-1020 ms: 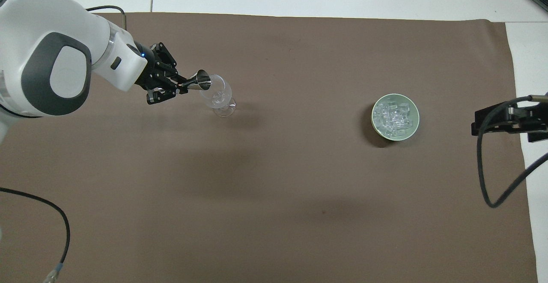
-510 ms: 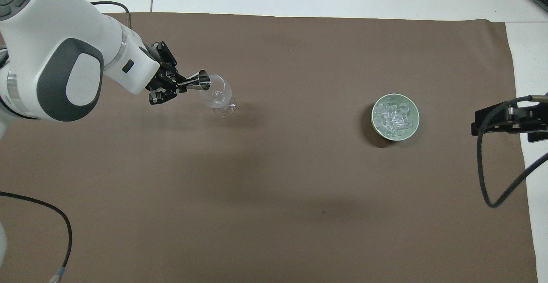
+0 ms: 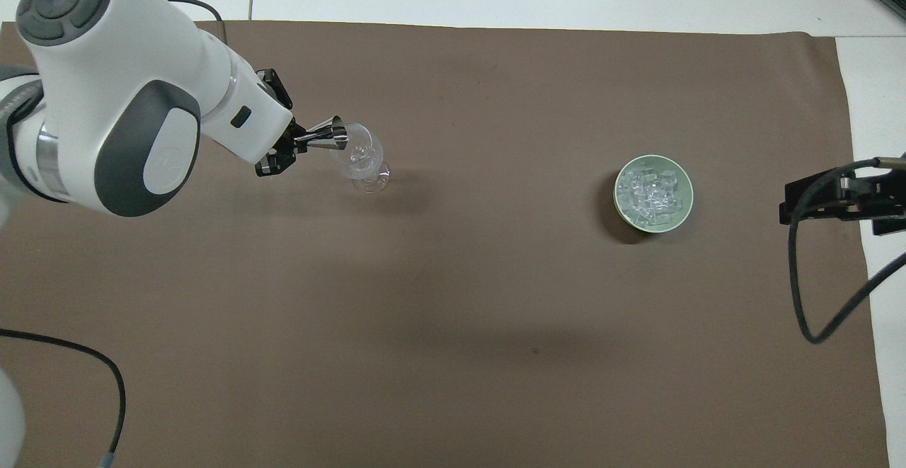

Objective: Pour wine and add ice with both arms
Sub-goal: 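Tilt the metal cup over the wine glass with the left gripper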

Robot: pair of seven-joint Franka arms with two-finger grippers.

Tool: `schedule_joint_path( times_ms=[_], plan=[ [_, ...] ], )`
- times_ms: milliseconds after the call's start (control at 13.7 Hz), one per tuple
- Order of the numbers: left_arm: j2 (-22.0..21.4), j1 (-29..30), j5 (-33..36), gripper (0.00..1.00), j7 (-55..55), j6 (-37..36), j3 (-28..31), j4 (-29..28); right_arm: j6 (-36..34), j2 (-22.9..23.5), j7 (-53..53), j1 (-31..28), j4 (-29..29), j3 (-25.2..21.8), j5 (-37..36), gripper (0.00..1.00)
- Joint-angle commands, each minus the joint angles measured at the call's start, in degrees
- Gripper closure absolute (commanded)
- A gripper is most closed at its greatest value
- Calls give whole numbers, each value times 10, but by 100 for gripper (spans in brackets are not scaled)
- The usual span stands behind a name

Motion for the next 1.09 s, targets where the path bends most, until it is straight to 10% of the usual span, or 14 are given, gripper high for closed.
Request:
schedule_joint_path(
  times_ms=[0,1020],
  plan=[
    [-9,-23,59,100,-38,-8,13,10,2,-10,-6,-7,-12,-1,14,0],
    [-14,-81,223,100,-72,-43,13,31,2,-10,-6,-7,-12,-1,14,0]
  ],
)
